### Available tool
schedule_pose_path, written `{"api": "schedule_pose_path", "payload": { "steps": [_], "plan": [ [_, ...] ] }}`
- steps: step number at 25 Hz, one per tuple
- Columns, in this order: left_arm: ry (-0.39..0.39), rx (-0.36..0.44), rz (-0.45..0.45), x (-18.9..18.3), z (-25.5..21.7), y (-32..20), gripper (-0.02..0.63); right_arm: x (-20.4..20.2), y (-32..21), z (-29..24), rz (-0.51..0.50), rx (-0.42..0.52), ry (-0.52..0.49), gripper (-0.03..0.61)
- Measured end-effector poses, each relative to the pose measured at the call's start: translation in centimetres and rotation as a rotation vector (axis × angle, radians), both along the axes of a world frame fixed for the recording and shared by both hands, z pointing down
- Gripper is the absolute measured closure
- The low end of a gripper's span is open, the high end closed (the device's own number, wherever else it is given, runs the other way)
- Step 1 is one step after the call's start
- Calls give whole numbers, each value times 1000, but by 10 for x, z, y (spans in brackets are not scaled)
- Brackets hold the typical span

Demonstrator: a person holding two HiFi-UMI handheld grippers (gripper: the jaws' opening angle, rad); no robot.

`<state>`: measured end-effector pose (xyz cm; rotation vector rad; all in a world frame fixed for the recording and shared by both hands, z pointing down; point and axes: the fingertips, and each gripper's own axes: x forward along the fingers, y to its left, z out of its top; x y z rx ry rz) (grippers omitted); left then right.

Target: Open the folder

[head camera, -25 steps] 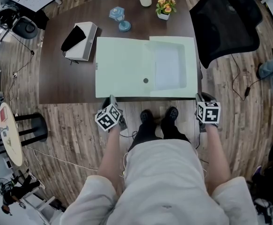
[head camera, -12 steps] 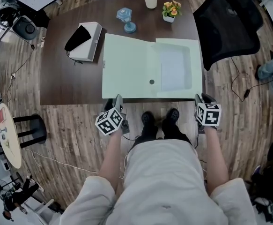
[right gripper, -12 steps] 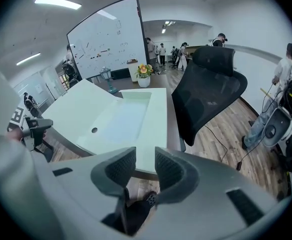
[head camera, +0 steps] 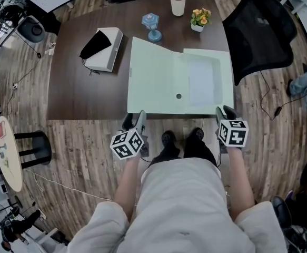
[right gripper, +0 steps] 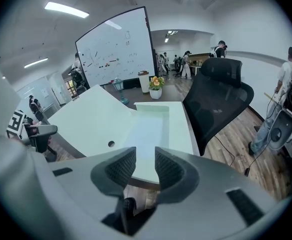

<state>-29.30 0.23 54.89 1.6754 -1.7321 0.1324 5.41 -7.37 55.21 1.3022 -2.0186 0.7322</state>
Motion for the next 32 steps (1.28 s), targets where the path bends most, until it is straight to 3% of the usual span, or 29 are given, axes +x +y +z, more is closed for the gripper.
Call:
{"api": "schedule_pose_path", "payload": {
  "steps": [7, 13, 23, 32],
  "plan": [
    [5, 88, 9, -15, -40, 7, 382, -35, 8, -24, 7, 60, -53, 457],
    [-67, 206, 31, -30, -94, 3, 382, -58, 9, -57, 1, 136, -101, 459],
    [-89, 357, 190, 4, -161, -24, 387, -84, 13, -112, -7, 250, -162, 471],
    [-90, 378, 289, 30, -167, -36, 458, -97, 22, -143, -21, 341, -212, 485]
  ]
}}
